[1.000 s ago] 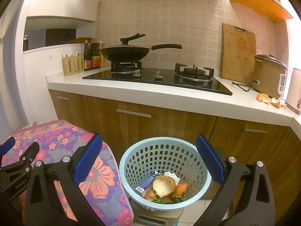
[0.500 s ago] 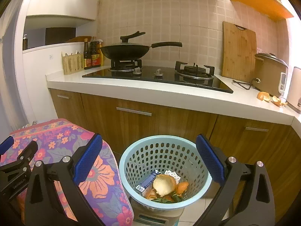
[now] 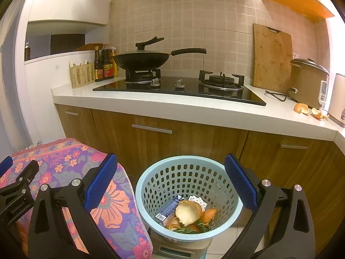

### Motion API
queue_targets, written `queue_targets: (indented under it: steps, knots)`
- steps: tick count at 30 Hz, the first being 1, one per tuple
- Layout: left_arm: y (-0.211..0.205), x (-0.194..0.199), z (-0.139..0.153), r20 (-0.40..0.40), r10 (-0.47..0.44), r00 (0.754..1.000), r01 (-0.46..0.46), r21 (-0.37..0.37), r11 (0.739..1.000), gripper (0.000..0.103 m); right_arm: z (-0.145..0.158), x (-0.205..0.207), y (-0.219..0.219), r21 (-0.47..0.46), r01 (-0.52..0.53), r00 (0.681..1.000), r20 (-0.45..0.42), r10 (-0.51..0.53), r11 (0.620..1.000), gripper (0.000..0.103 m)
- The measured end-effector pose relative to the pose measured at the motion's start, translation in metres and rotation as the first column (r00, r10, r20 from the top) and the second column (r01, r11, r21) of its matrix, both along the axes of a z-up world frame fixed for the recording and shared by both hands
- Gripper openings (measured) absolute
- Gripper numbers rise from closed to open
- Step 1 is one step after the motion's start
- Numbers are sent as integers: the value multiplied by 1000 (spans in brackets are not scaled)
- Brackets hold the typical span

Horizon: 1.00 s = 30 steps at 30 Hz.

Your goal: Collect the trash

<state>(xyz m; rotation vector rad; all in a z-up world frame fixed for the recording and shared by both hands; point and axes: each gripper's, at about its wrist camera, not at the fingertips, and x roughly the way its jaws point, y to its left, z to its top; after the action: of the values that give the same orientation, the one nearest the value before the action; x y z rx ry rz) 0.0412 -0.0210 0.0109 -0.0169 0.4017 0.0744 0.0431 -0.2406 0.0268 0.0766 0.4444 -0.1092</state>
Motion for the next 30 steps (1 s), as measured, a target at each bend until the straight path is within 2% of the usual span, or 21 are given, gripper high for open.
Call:
queue_targets:
  steps: [9,22,30]
  knots:
    - [-5,-3,1,10,-8,1000,8,24,1000,96,1,1,-5,8,8,1000,4,-8,1000,95]
    - [-3,-3,1,9,-6,1000,5,21,1000,96,2,2,-5,8,14,1000,4,-14,1000,95]
    - [-5,-6,3,33,3,999,-4,30,1000,96,-1,3,-7,14,13,1000,-3,-13,1000,95]
